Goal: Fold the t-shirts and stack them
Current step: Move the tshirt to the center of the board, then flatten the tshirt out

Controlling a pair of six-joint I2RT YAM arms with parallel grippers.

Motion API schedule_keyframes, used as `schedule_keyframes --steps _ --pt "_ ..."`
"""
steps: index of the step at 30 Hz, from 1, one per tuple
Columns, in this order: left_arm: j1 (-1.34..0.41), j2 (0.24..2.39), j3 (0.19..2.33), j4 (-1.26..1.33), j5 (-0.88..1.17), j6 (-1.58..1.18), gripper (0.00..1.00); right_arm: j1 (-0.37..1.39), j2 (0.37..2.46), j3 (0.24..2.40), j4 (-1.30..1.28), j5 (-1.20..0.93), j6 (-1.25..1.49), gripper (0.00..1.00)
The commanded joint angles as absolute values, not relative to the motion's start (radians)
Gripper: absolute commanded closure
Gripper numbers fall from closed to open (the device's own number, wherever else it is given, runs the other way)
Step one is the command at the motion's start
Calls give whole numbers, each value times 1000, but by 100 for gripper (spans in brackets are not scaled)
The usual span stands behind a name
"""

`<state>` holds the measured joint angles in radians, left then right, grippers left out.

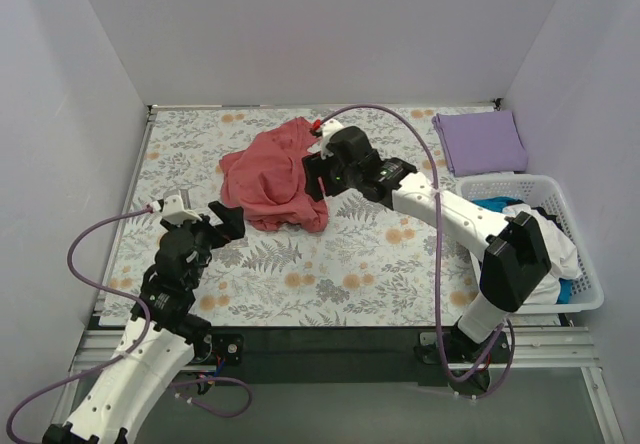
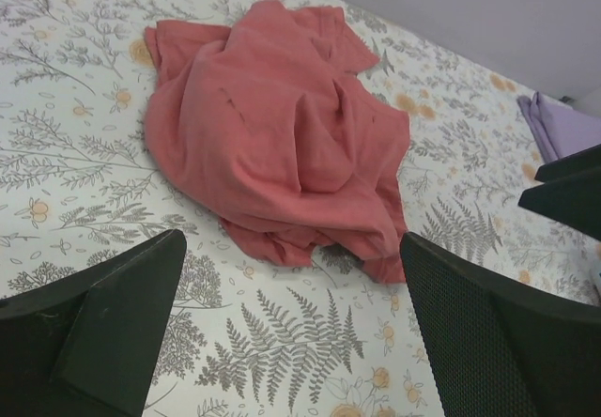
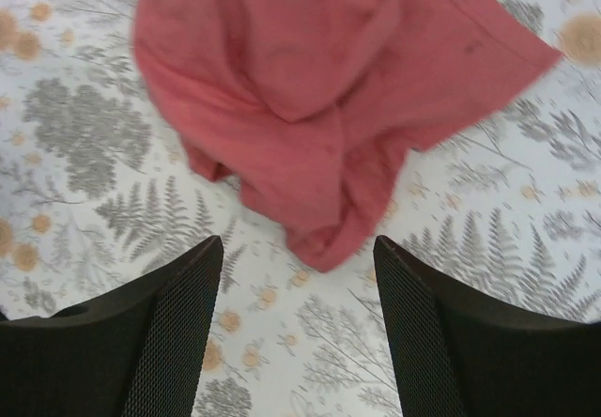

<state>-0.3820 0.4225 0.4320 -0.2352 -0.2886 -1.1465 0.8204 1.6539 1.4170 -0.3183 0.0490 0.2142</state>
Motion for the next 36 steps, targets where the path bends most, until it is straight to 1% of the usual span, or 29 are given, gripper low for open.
schedule_keyframes --steps 1,2,5,7,9,10,12,13,14,16,17,19,20,23,24,25,27,29,30,33,34,36 --pt "-385 471 457 -244 -233 -1150 2 694 1611 1300 -224 -149 258 28" --pt "-387 483 463 -245 -216 -1150 2 669 1612 1275 -172 -182 274 28" --pt "-385 584 521 -247 -128 -1138 2 583 1618 1214 -140 -210 316 28" --pt "-387 710 566 -244 -75 -1125 2 562 1600 1171 -135 -201 324 27" --pt "-390 806 652 -248 -19 -1118 2 534 1560 1134 -129 -181 334 25" --pt "-400 919 684 -267 -5 -1121 2 526 1542 1093 -127 -167 336 24" --pt "-417 1029 793 -304 27 -1147 2 506 1479 1051 -129 -135 339 22" --pt "-442 1122 823 -340 34 -1164 2 499 1454 1028 -129 -102 337 21" --pt "-458 1173 859 -354 35 -1198 2 485 1428 985 -129 -83 339 19" --pt "-507 1248 931 -374 12 -1213 2 474 1355 947 -130 -52 333 19" --pt "-562 1323 955 -380 -21 -1209 2 463 1329 907 -129 -43 330 19" --pt "-635 1405 1046 -411 -77 -1189 2 457 1249 868 -130 -11 324 19" --pt "-647 1484 1078 -426 -86 -1180 4 450 1221 850 -129 -5 324 19" --pt "-676 1615 1216 -491 -126 -1146 9 437 1111 784 -129 52 313 20" --pt "-681 1699 1247 -505 -133 -1125 11 436 1065 758 -130 61 304 19" --pt "-695 1732 1305 -523 -161 -1114 12 434 1042 747 -130 77 301 19" --pt "-701 1839 1360 -561 -187 -1100 14 430 988 718 -132 80 292 20" --pt "-703 1899 1426 -577 -221 -1100 16 426 957 701 -132 77 287 19" --pt "-703 1942 1443 -581 -236 -1094 20 425 937 689 -133 72 288 19" --pt "-703 2003 1503 -598 -270 -1077 29 425 905 672 -141 57 295 20" --pt "-703 2035 1517 -618 -270 -1066 34 423 900 661 -143 48 298 19" --pt "-703 2060 1537 -633 -270 -1068 36 425 891 654 -147 41 302 20"
